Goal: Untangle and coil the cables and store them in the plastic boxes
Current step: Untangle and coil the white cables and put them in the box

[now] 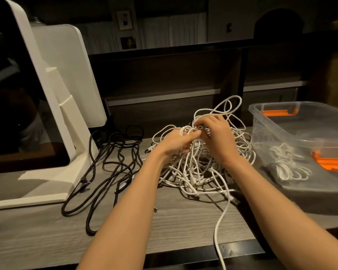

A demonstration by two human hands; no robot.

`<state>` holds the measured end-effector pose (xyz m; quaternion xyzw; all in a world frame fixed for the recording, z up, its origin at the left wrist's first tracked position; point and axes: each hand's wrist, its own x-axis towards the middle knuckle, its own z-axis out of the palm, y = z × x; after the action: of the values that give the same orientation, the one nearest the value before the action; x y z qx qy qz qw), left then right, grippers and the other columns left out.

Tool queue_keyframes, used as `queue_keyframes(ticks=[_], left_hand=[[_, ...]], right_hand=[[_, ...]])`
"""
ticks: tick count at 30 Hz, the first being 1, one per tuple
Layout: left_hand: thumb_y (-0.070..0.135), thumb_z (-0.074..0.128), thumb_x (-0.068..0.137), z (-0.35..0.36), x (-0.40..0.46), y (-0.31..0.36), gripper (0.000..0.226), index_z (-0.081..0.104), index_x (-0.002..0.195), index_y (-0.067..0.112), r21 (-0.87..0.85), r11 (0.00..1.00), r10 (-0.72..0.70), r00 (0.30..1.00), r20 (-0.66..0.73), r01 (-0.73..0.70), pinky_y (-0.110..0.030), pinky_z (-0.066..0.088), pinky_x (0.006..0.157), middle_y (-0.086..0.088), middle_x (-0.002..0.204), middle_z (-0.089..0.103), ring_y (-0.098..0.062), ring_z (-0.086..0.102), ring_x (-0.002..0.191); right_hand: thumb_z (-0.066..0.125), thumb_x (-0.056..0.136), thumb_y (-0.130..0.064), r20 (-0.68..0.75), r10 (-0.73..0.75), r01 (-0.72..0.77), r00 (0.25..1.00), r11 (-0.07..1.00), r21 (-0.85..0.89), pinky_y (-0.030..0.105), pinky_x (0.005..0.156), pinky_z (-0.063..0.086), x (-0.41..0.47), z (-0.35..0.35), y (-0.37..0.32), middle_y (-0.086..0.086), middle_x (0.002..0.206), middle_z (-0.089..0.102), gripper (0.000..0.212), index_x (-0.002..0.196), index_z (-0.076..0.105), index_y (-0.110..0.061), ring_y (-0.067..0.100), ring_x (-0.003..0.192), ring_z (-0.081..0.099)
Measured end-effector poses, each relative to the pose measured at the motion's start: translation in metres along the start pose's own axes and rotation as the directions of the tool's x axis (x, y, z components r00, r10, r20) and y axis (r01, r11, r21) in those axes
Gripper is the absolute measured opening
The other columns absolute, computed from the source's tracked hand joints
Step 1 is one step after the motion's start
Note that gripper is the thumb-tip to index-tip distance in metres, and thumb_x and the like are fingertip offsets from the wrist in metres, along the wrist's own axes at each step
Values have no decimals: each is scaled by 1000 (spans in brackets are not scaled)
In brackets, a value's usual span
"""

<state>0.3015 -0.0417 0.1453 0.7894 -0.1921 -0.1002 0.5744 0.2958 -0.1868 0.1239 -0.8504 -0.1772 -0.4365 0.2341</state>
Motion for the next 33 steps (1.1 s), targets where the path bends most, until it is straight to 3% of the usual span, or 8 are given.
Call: queue_keyframes(ticks=[5,11,14,18,21,25,30,33], left_hand=[[35,46,102,7,0,1,40,47,68,15,-167,986,-43,958,-283,-5,-16,29,45,5,54,37,-8,32,48],[36,44,103,8,3,-2,42,51,68,14,-241,967,-95,769,-633,-79,-22,33,48,3,53,44,-8,38,46],[35,43,103,11,3,-1,42,57,70,12,-280,950,-105,697,-710,-142,-17,37,47,3,57,54,-5,45,45],[40,38,104,11,1,-3,38,68,102,16,-368,918,-112,794,-598,-148,-14,38,46,0,88,69,-4,48,52],[44,34,104,12,-3,2,39,65,114,22,-416,898,-39,916,-399,-143,-13,38,47,2,112,66,-3,47,57],[45,31,104,14,-7,6,37,63,115,33,-458,869,36,947,-320,-188,-17,41,60,9,125,61,-3,46,67],[46,21,105,11,-7,5,46,64,108,30,-606,767,58,964,-261,-210,-28,42,95,16,116,67,-5,55,113],[44,26,104,11,-10,10,45,61,94,17,-758,616,16,966,-258,-213,-35,41,104,3,96,75,-12,67,103]], right_hand=[[64,88,-27,-12,142,-143,990,988,-64,33,88,30,1,-3,6,-7,96,65,10,96,64,-21,16,99,52],[62,88,-35,-126,275,-295,953,937,-189,33,79,20,2,-9,5,-9,81,64,17,82,68,-21,12,88,37],[57,91,-39,-45,271,-274,961,926,-259,33,79,18,2,-8,4,-10,90,64,18,92,69,-26,15,93,38],[50,96,-38,182,278,-208,943,920,-332,37,89,25,2,-2,5,-4,115,58,25,115,64,-30,21,111,38],[50,97,-35,143,286,-234,948,926,-297,38,88,25,1,-2,5,-1,111,58,23,110,66,-25,23,110,40],[47,98,-36,105,238,-198,965,934,-298,35,85,22,-2,-5,5,-1,108,58,26,109,66,-23,22,107,40],[47,94,-40,144,350,-270,926,877,-399,40,94,26,0,-5,-3,1,119,54,28,114,62,-27,25,117,37],[47,89,-43,188,421,-315,887,852,-419,43,99,25,1,-7,0,-1,124,50,33,116,61,-29,25,121,36]])
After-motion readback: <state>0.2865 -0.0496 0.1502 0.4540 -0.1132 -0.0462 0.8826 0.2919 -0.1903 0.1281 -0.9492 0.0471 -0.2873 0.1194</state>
